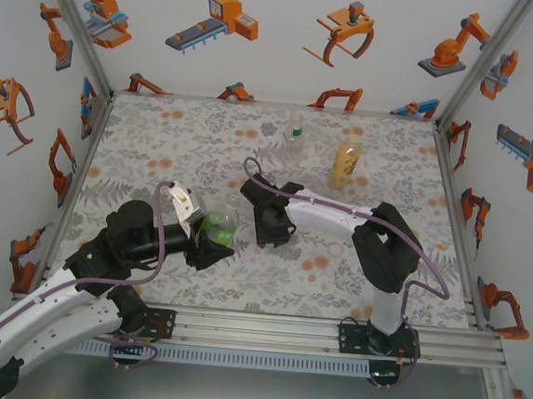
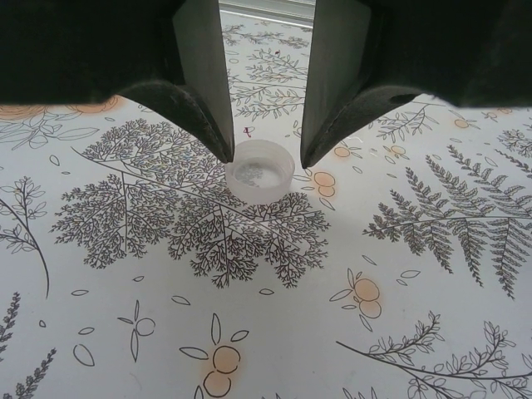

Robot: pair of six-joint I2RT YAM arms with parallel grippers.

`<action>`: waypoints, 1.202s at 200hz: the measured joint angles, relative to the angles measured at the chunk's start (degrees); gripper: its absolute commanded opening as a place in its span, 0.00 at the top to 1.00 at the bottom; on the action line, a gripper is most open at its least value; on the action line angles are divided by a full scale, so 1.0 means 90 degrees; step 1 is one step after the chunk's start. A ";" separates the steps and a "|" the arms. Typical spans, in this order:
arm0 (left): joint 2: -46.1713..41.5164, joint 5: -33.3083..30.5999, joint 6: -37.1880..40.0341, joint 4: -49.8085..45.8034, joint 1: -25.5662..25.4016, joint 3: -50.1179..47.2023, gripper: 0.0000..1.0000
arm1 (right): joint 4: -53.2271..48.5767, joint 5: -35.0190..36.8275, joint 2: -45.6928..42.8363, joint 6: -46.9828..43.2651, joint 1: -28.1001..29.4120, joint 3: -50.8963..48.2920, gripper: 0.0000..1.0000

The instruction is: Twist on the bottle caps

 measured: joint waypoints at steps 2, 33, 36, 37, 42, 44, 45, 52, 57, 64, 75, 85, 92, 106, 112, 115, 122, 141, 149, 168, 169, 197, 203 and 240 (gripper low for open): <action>0.0000 0.0000 0.0000 0.0000 0.0000 0.0000 1.00 | 0.0000 -0.0002 0.0000 0.0000 0.0000 0.0000 0.60; 0.0000 -0.0002 0.0000 0.0000 0.0000 0.0000 1.00 | -0.0002 -0.0017 0.0000 0.0019 0.0000 0.0000 0.58; 0.0000 -0.0002 0.0000 0.0000 0.0000 0.0000 1.00 | -0.0002 -0.0017 0.0000 0.0022 0.0000 0.0000 0.57; 0.0000 -0.0002 0.0000 0.0000 0.0000 0.0000 1.00 | -0.0002 -0.0017 0.0000 0.0022 0.0000 0.0000 0.57; 0.0000 -0.0002 0.0000 0.0000 0.0000 0.0000 1.00 | -0.0002 -0.0017 0.0002 0.0022 0.0000 0.0000 0.58; 0.0000 -0.0002 0.0000 0.0000 0.0000 0.0000 1.00 | -0.0002 -0.0017 0.0002 0.0022 0.0000 0.0000 0.57; 0.0000 -0.0002 0.0000 0.0000 0.0000 0.0000 1.00 | -0.0002 -0.0017 0.0002 0.0022 0.0000 0.0000 0.57; 0.0000 -0.0002 0.0000 -0.0002 0.0000 0.0000 1.00 | -0.0002 -0.0017 0.0007 0.0022 0.0000 0.0000 0.57; 0.0000 -0.0002 0.0000 0.0000 0.0000 0.0000 1.00 | -0.0002 -0.0017 0.0012 0.0022 0.0000 0.0000 0.57; 0.0000 -0.0002 0.0000 0.0000 0.0000 0.0000 1.00 | -0.0005 -0.0019 0.0024 0.0022 0.0000 0.0000 0.57; 0.0000 -0.0002 -0.0002 0.0000 0.0000 0.0000 1.00 | -0.0002 -0.0019 0.0041 0.0022 0.0000 0.0000 0.57; 0.0000 -0.0002 0.0000 -0.0002 0.0000 0.0000 1.00 | -0.0002 -0.0024 0.0068 0.0022 0.0000 0.0000 0.57; 0.0000 -0.0002 0.0000 -0.0002 0.0000 0.0000 1.00 | -0.0002 -0.0029 0.0087 0.0022 0.0000 0.0000 0.57; 0.0000 -0.0002 -0.0002 0.0000 0.0000 0.0000 1.00 | -0.0002 -0.0051 0.0114 0.0024 0.0000 0.0000 0.57; 0.0000 -0.0002 0.0000 0.0000 0.0000 0.0000 1.00 | -0.0002 -0.0063 0.0124 0.0027 0.0000 0.0000 0.57; 0.0000 -0.0002 0.0000 0.0000 0.0000 0.0000 1.00 | -0.0002 -0.0068 0.0134 0.0027 0.0000 0.0000 0.57; 0.0000 -0.0005 0.0000 0.0000 0.0000 0.0000 1.00 | 0.0000 -0.0070 0.0143 0.0036 0.0000 0.0000 0.57; 0.0000 -0.0005 0.0000 0.0000 0.0000 -0.0002 1.00 | 0.0002 -0.0095 0.0170 0.0044 0.0000 0.0000 0.58; 0.0000 -0.0005 0.0000 0.0000 0.0000 0.0000 1.00 | 0.0002 -0.0114 0.0180 0.0044 0.0000 0.0000 0.58; 0.0000 -0.0005 0.0000 0.0000 0.0000 -0.0002 1.00 | 0.0044 -0.0136 0.0185 0.0066 0.0000 -0.0005 0.59; 0.0000 -0.0005 0.0000 0.0000 0.0000 -0.0002 1.00 | 0.0049 -0.0138 0.0187 0.0068 0.0000 -0.0005 0.59; 0.0000 -0.0027 0.0000 0.0000 0.0000 -0.0002 1.00 | 0.0175 -0.0138 0.0192 0.0119 0.0000 -0.0095 0.60; 0.0000 -0.0032 0.0000 0.0000 0.0000 -0.0002 1.00 | 0.0216 -0.0141 0.0192 0.0138 0.0000 -0.0129 0.60; 0.0000 -0.0051 0.0000 -0.0002 0.0000 -0.0002 1.00 | 0.0342 -0.0165 0.0206 0.0192 0.0000 -0.0197 0.65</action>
